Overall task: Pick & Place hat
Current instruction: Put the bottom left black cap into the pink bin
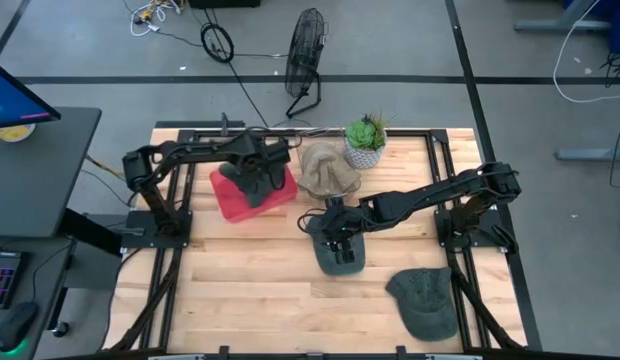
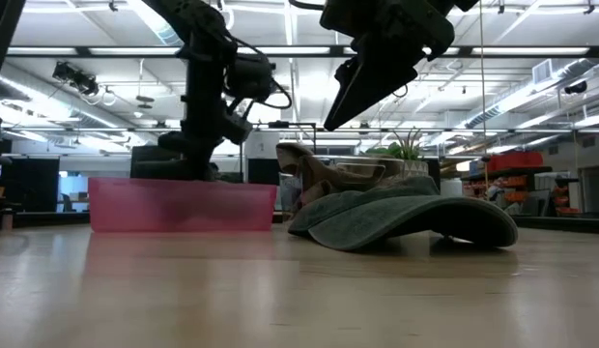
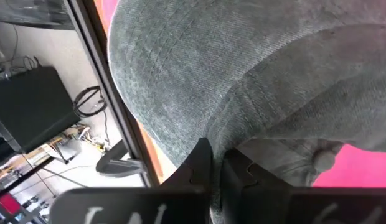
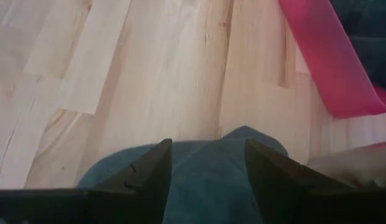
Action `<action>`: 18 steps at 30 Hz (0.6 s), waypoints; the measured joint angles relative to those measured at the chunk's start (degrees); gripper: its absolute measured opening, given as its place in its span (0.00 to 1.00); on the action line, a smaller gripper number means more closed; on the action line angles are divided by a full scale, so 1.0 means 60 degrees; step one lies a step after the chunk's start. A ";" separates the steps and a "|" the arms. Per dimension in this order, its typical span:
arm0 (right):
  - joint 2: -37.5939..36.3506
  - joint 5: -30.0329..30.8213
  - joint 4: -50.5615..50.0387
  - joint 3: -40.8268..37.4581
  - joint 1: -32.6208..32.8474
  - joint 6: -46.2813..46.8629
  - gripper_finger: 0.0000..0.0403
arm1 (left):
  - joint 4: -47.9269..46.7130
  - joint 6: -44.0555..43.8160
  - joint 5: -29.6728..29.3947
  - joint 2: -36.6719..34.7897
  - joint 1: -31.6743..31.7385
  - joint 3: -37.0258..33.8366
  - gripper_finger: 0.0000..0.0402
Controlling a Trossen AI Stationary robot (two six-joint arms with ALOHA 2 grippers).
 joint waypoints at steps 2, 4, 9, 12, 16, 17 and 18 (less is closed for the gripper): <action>0.0000 0.0000 -0.0003 0.0000 0.0000 -0.0001 0.51 | 0.0020 -0.0231 0.0001 -0.0004 -0.0269 0.0000 0.02; 0.0000 0.0000 -0.0005 0.0000 -0.0004 -0.0005 0.51 | 0.0004 -0.0324 0.0001 -0.0017 -0.0526 0.0000 0.02; 0.0000 0.0004 -0.0005 0.0000 -0.0004 -0.0002 0.51 | 0.0043 -0.0456 0.0350 -0.0036 -0.0966 0.0000 0.03; 0.0000 0.0004 -0.0005 0.0000 -0.0004 0.0000 0.51 | 0.0185 -0.0857 0.1725 -0.0035 -0.0912 0.0004 0.04; 0.0000 0.0004 -0.0005 0.0000 -0.0004 0.0112 0.51 | 0.0350 -0.1366 0.2710 0.0128 -0.0648 0.0004 0.07; 0.0000 0.0004 -0.0005 0.0000 -0.0004 0.0111 0.51 | 0.0348 -0.1508 0.2705 0.0193 -0.0573 0.0004 0.09; 0.0000 0.0004 -0.0005 0.0000 -0.0004 0.0115 0.51 | 0.0347 -0.1571 0.2705 0.0265 -0.0487 0.0007 0.11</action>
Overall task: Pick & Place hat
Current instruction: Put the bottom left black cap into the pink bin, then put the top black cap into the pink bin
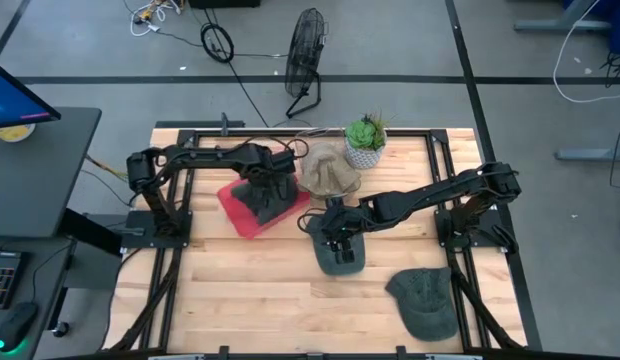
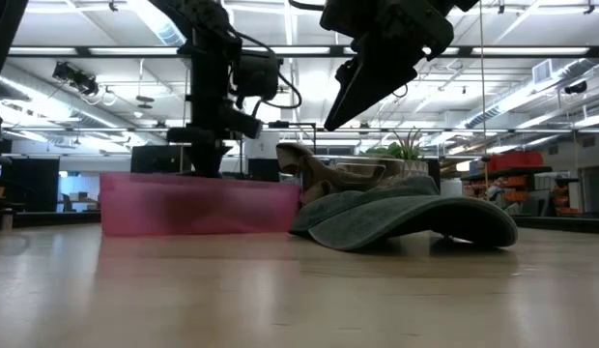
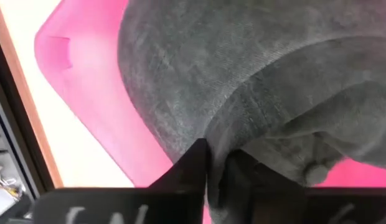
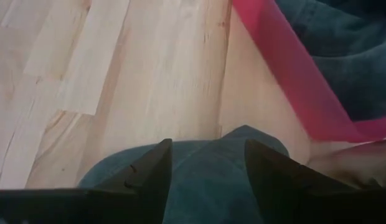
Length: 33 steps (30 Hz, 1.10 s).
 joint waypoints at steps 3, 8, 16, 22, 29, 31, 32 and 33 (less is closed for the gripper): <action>0.0000 0.0002 -0.0006 0.0000 0.0000 0.0217 0.51 | 0.0129 -0.0031 -0.0021 0.0189 0.0261 -0.0075 0.20; 0.0000 0.0007 -0.0158 0.0000 0.0027 0.0547 0.51 | 0.0269 0.0087 -0.0327 0.0529 0.0723 -0.0342 0.38; 0.0000 0.0007 -0.0287 0.0000 0.0302 0.0683 0.51 | 0.0214 0.0300 -0.2354 0.0329 0.1223 -0.0350 0.54; 0.0000 0.0004 -0.0694 0.0000 0.0733 0.1032 0.51 | -0.0065 0.0017 -0.2160 -0.0450 0.0874 -0.0347 0.53; 0.0045 0.0646 -0.1036 -0.0058 0.0877 0.1527 0.51 | -0.0265 -0.1022 -0.1306 -0.1609 0.0034 -0.0346 0.48; 0.0047 0.0995 -0.1030 -0.0321 0.0803 0.1554 0.51 | -0.0138 -0.1543 -0.0685 -0.1858 -0.0252 -0.0346 0.48; 0.0052 0.0987 -0.1041 -0.0474 0.0748 0.1582 0.51 | 0.0001 -0.1809 -0.0453 -0.1959 -0.0395 -0.0346 0.48; 0.0057 0.0984 -0.1115 -0.0618 0.0703 0.1690 0.51 | 0.0114 -0.2086 -0.0244 -0.2026 -0.0522 -0.0346 0.48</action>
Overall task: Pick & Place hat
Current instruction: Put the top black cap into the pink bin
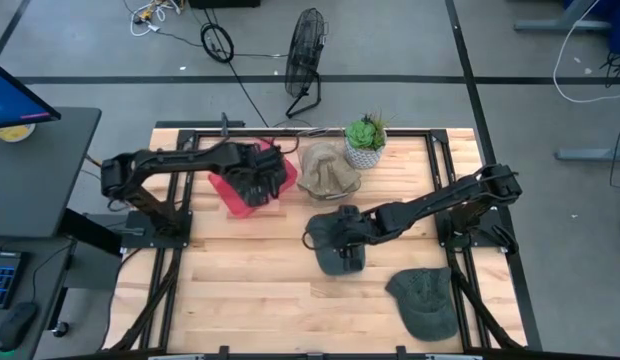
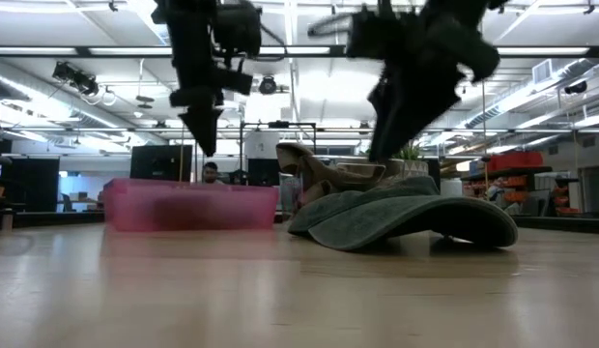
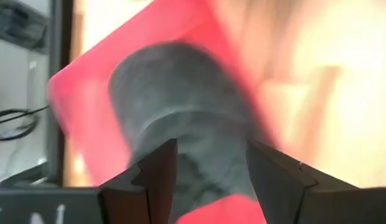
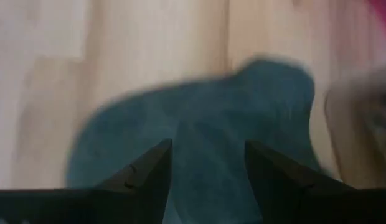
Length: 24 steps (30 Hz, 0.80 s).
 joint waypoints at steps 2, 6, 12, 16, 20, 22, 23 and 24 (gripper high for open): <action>0.0002 0.0007 -0.0106 -0.0224 -0.0087 0.0381 0.51 | 0.0211 -0.0419 0.0202 -0.0056 -0.0274 0.0000 0.48; 0.0002 -0.0148 -0.0087 -0.0483 -0.0286 0.0662 0.51 | 0.0670 -0.0572 0.0635 -0.0017 -0.0750 0.0000 0.48; 0.0002 -0.0428 -0.0023 -0.0854 -0.0493 0.0659 0.51 | 0.1651 -0.0625 0.0749 0.0038 -0.1387 0.0000 0.48; 0.0002 -0.1305 0.0494 -0.1171 -0.0551 0.0651 0.50 | 0.2017 -0.0814 0.0735 0.0038 -0.1705 0.0000 0.48; 0.0000 -0.1802 0.0679 -0.1410 -0.0554 0.0530 0.45 | 0.2006 -0.1176 0.0740 0.0038 -0.1946 0.0000 0.48; 0.0002 -0.1814 0.0656 -0.1520 -0.0554 0.0241 0.38 | 0.2004 -0.1292 0.0742 0.0038 -0.2038 0.0000 0.48; -0.0002 -0.1818 0.0648 -0.1563 -0.0554 0.0065 0.34 | 0.2007 -0.1314 0.0738 0.0038 -0.2077 0.0000 0.48; 0.0002 -0.1818 0.0647 -0.1597 -0.0554 -0.0111 0.29 | 0.2004 -0.1322 0.0738 0.0038 -0.2109 0.0000 0.48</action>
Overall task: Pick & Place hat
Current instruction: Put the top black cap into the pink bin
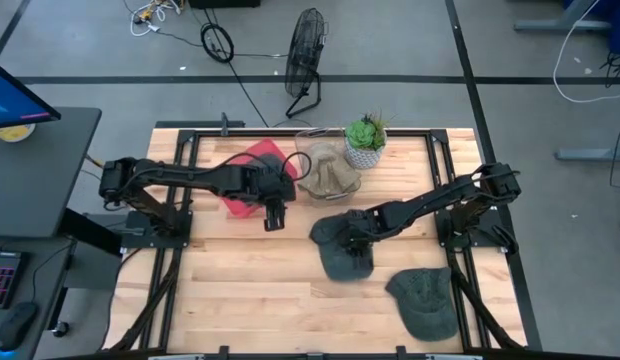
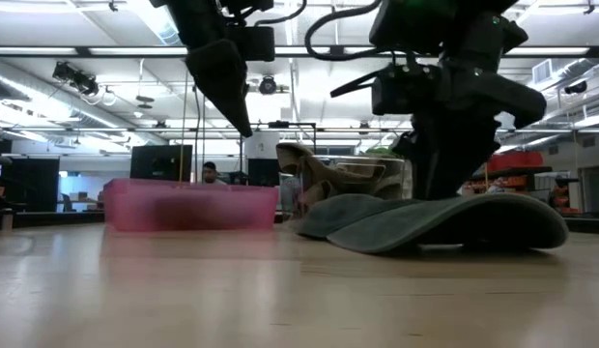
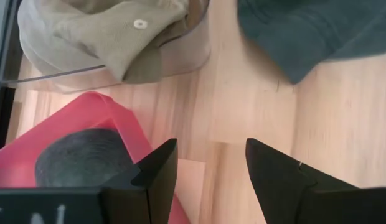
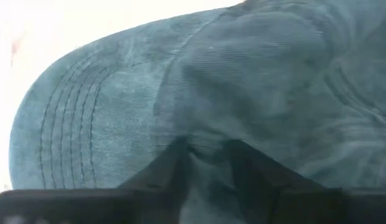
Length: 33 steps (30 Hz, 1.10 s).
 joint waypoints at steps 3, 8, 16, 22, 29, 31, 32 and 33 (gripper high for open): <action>-0.0002 0.0000 -0.0047 -0.0069 0.0004 -0.0544 0.11 | 0.0000 -0.0001 -0.0004 0.0000 -0.0091 0.0000 0.48; -0.0106 -0.0062 -0.0200 0.0015 0.0006 -0.1013 0.04 | -0.0007 -0.0098 -0.0002 0.0000 -0.0106 0.0000 0.48; -0.0401 -0.0079 -0.1181 0.0918 0.0135 -0.1111 0.02 | -0.0047 -0.0044 -0.0005 0.0000 -0.0226 0.0000 0.48; -0.0401 0.0004 -0.1576 0.0922 0.0218 -0.0949 0.02 | -0.0044 -0.0044 -0.0007 0.0000 -0.0211 0.0000 0.48; -0.0452 0.0386 -0.1703 0.0922 0.0378 -0.2441 0.00 | 0.0033 0.0523 0.0749 0.0000 -0.0283 0.0000 0.48; -0.0452 0.0532 -0.1674 0.0922 0.0556 -0.3560 0.00 | 0.0111 0.0964 0.1114 0.0000 -0.0425 0.0000 0.48; -0.0452 0.0637 -0.1668 0.0922 0.0691 -0.4333 0.00 | 0.0215 0.1153 0.1212 0.0004 -0.0528 0.0000 0.48; -0.0452 0.0838 -0.1673 0.0922 0.0834 -0.5213 0.00 | 0.0362 0.1293 0.1244 0.0007 -0.0656 0.0000 0.48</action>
